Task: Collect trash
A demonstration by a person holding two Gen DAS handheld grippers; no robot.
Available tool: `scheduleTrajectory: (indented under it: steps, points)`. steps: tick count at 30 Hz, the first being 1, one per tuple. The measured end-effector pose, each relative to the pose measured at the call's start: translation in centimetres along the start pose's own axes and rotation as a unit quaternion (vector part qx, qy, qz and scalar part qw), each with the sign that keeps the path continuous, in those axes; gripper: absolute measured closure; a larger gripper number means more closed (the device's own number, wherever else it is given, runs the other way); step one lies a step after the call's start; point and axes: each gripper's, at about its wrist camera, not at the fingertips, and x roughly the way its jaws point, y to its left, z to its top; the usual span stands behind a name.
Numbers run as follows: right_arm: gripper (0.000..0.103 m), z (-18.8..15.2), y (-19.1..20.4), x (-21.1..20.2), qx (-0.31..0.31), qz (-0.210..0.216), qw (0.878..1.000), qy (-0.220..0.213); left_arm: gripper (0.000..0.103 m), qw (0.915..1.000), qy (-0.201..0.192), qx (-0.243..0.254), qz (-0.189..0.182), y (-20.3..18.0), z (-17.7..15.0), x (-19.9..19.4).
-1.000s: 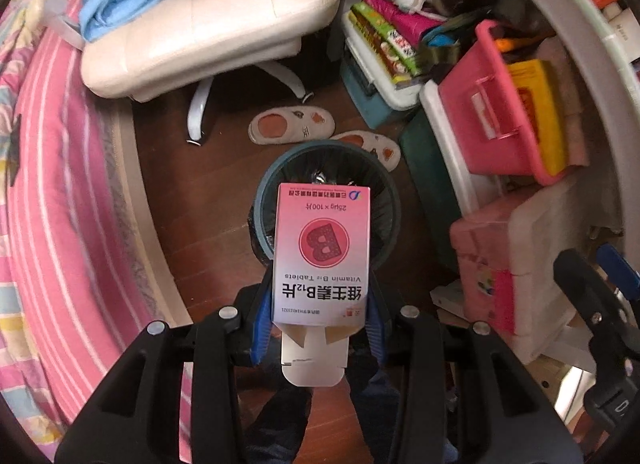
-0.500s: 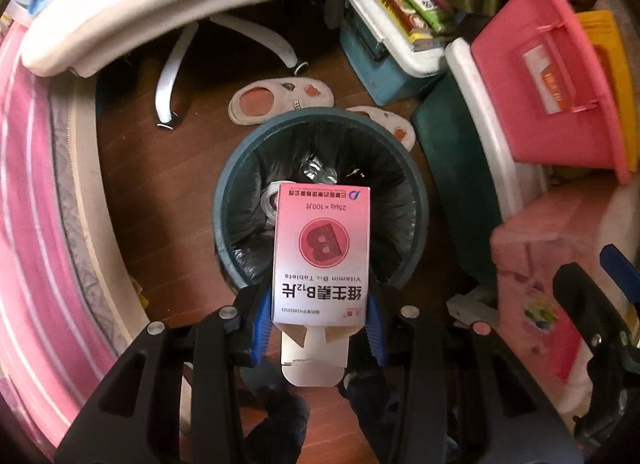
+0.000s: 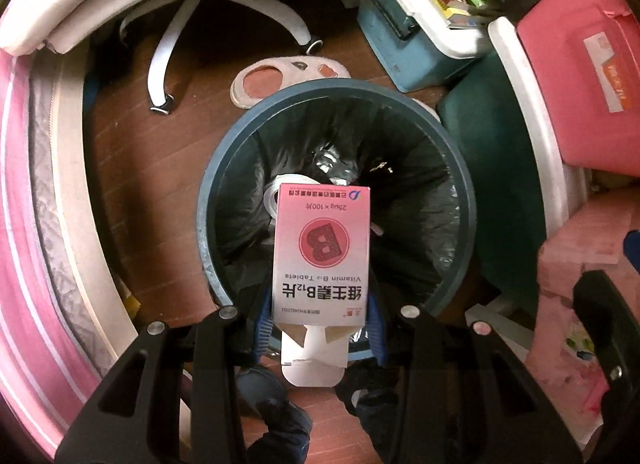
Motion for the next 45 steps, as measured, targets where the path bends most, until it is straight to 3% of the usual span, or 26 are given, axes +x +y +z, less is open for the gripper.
scheduleTrajectory:
  steps: [13,20,31,45]
  points:
    - [0.005,0.8,-0.7,1.3,0.014,-0.002,1.000,0.013,0.062,0.9999,0.009,0.007,-0.001,-0.4,1.0,1.0]
    - [0.005,1.2,-0.8,1.3,0.023,0.001,1.000,0.017,0.040,0.9999,0.007,0.013,0.000,-0.5,1.4,0.6]
    - [0.005,1.6,-0.6,0.9,0.022,-0.001,1.000,0.021,0.028,0.9999,0.007,0.010,-0.002,-0.3,1.7,-0.3]
    - [0.005,4.0,1.6,-6.0,0.023,0.003,1.000,0.011,0.016,0.9999,-0.011,-0.003,0.007,1.7,1.9,-8.7]
